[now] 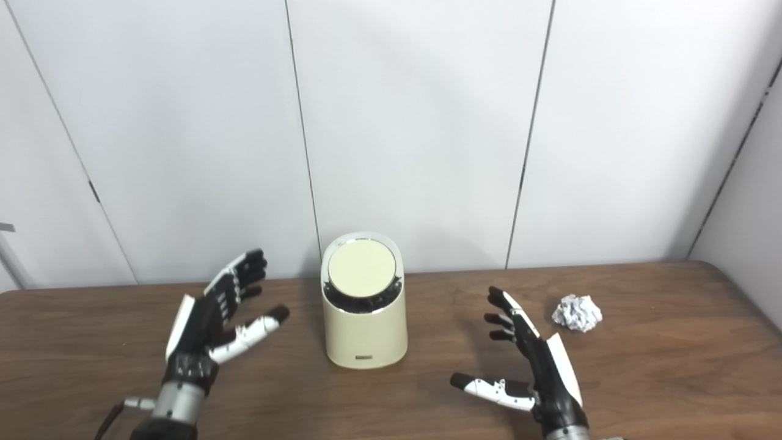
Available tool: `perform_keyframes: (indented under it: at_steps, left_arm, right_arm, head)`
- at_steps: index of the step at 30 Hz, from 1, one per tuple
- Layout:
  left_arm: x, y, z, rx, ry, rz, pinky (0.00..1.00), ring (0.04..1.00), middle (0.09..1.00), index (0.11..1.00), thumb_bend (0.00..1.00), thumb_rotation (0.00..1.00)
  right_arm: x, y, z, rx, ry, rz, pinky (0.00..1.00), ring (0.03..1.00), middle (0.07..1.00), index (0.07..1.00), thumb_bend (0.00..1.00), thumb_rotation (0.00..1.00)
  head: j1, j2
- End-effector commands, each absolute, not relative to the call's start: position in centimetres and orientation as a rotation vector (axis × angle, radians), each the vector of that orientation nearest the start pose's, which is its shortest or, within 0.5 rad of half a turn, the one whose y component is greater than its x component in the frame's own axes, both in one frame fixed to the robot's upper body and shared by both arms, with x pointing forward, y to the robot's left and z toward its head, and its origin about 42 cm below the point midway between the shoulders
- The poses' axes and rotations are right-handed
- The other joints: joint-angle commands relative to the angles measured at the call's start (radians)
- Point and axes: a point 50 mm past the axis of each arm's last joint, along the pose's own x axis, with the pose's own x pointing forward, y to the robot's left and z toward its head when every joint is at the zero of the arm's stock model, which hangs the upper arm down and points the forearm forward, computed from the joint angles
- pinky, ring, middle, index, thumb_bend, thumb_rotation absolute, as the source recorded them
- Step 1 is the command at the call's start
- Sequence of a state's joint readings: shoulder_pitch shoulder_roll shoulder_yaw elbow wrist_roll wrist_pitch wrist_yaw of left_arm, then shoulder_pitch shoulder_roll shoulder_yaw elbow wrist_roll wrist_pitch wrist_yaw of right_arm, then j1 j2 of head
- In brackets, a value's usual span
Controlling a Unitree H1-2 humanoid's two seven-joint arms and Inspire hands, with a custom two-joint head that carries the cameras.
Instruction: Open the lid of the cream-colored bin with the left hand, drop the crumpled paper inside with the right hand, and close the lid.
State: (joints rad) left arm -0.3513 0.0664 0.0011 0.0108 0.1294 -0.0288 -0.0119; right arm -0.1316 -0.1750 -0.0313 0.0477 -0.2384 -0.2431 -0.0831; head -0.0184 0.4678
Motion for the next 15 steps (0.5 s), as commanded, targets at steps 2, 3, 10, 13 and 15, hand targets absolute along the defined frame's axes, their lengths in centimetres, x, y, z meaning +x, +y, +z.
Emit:
perform_keyframes:
  at_steps: [2,3,10,13,15]
  left_arm:
    - [39.2,19.2,24.1,0.213,-0.450,-0.056,0.82,0.850,0.861,0.893,0.81,0.29]
    - [39.5,19.0,24.3,0.216,-0.450,-0.053,0.81,0.846,0.857,0.889,0.82,0.29]
    - [41.1,17.3,25.4,0.251,-0.456,-0.037,0.78,0.855,0.862,0.886,0.84,0.28]
    - [41.8,16.5,25.9,0.285,-0.467,-0.033,0.73,0.854,0.862,0.884,0.87,0.28]
    - [42.3,15.9,26.2,0.335,-0.476,-0.033,0.71,0.852,0.859,0.882,0.88,0.29]
  right_arm:
    - [32.7,-26.2,16.3,-0.381,-0.407,-0.048,0.71,0.815,0.900,0.894,0.89,0.31]
    - [32.7,-26.2,16.3,-0.383,-0.408,-0.047,0.71,0.816,0.902,0.896,0.89,0.31]
    - [32.7,-26.3,16.2,-0.385,-0.408,-0.043,0.71,0.809,0.898,0.893,0.88,0.32]
    - [32.7,-26.3,16.2,-0.382,-0.410,-0.041,0.71,0.815,0.901,0.893,0.88,0.31]
    - [32.8,-26.3,16.2,-0.388,-0.409,-0.038,0.71,0.817,0.904,0.895,0.87,0.32]
  head:
    - [-0.001,0.001]
    - [-0.001,0.001]
    - [-0.002,0.000]
    - [0.002,0.000]
    - [0.002,0.000]
